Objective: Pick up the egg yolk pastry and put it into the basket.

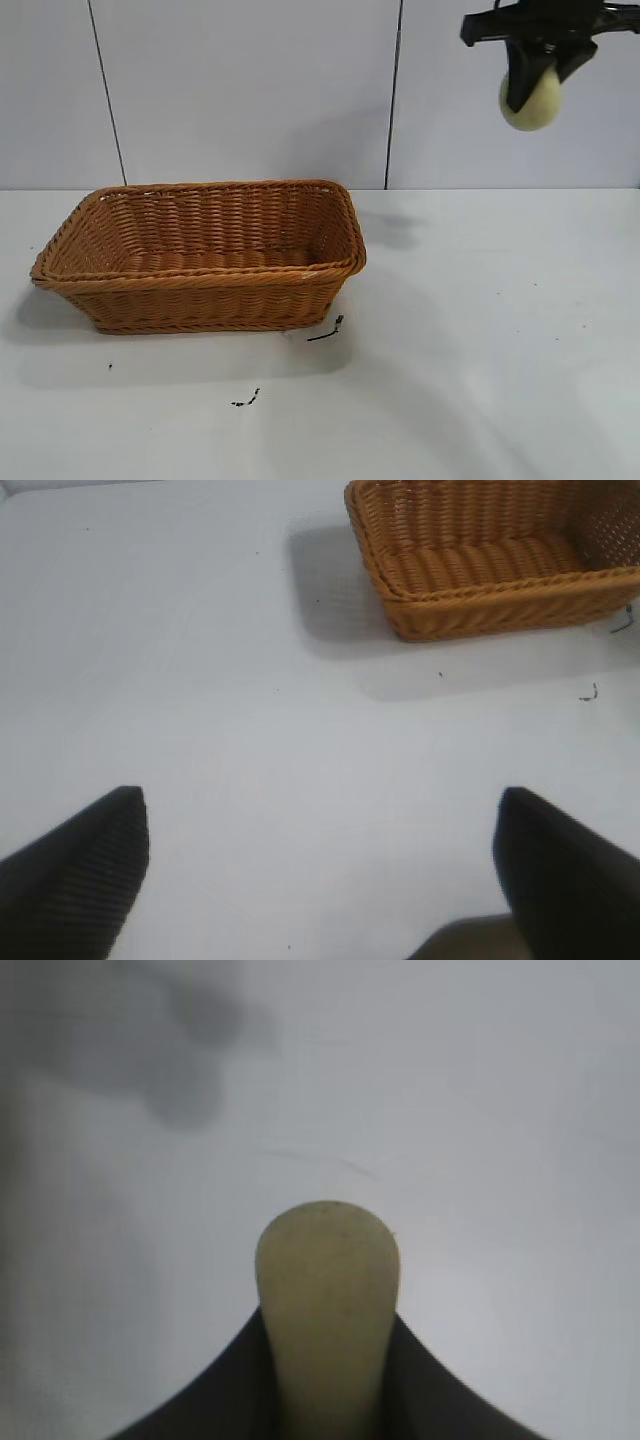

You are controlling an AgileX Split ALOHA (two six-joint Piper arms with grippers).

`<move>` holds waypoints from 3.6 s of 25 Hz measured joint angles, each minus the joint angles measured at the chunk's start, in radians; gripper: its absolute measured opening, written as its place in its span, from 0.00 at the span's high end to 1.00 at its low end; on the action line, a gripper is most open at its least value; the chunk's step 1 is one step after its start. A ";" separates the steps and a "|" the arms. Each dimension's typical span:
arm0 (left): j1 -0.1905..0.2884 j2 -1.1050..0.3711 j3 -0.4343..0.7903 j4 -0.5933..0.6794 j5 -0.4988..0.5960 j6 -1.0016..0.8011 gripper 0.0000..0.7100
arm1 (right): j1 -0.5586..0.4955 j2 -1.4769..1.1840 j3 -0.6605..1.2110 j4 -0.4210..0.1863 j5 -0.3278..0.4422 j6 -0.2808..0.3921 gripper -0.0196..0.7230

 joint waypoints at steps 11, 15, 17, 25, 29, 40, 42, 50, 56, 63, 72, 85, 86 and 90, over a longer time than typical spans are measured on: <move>0.000 0.000 0.000 0.000 0.000 0.000 0.02 | 0.353 0.027 -0.003 0.003 -0.154 0.008 0.82; 0.000 0.000 0.000 0.000 0.000 0.000 0.02 | 0.392 0.104 -0.003 0.000 -0.246 0.010 0.82; 0.000 0.000 0.000 0.000 0.000 0.000 0.02 | 0.393 0.155 -0.003 0.000 -0.290 0.011 0.82; 0.000 0.000 0.000 0.000 0.000 0.000 0.02 | 0.393 0.321 -0.003 -0.001 -0.358 0.011 0.82; 0.000 0.000 0.000 0.000 0.000 0.000 0.02 | 0.393 0.328 -0.003 -0.004 -0.379 0.011 0.66; 0.000 0.000 0.000 0.000 0.000 0.000 0.02 | 0.391 0.264 -0.137 -0.014 -0.195 0.011 0.05; 0.000 0.000 0.000 0.000 0.000 0.000 0.02 | 0.384 0.250 -0.205 -0.013 -0.148 0.011 0.04; 0.000 0.000 0.000 0.000 0.000 0.000 0.02 | 0.225 0.248 -0.368 -0.014 -0.054 0.011 0.04; 0.000 0.000 0.000 0.000 0.000 0.000 0.02 | 0.041 0.248 -0.371 -0.016 -0.001 0.011 0.04; 0.000 0.000 0.000 0.000 0.000 0.000 0.02 | -0.115 0.236 -0.372 -0.006 0.001 0.011 0.04; 0.000 0.000 0.000 0.000 0.000 0.000 0.02 | -0.131 0.149 -0.314 -0.013 0.002 0.011 0.04; 0.000 0.000 0.000 0.000 0.000 0.000 0.02 | -0.131 -0.540 0.428 -0.008 0.001 0.011 0.04; 0.000 0.000 0.000 0.000 0.000 0.000 0.02 | -0.131 -0.600 0.499 0.002 0.001 0.011 0.04; 0.000 0.000 0.000 0.000 0.000 0.000 0.02 | -0.131 -0.883 0.767 0.061 0.002 0.011 0.04</move>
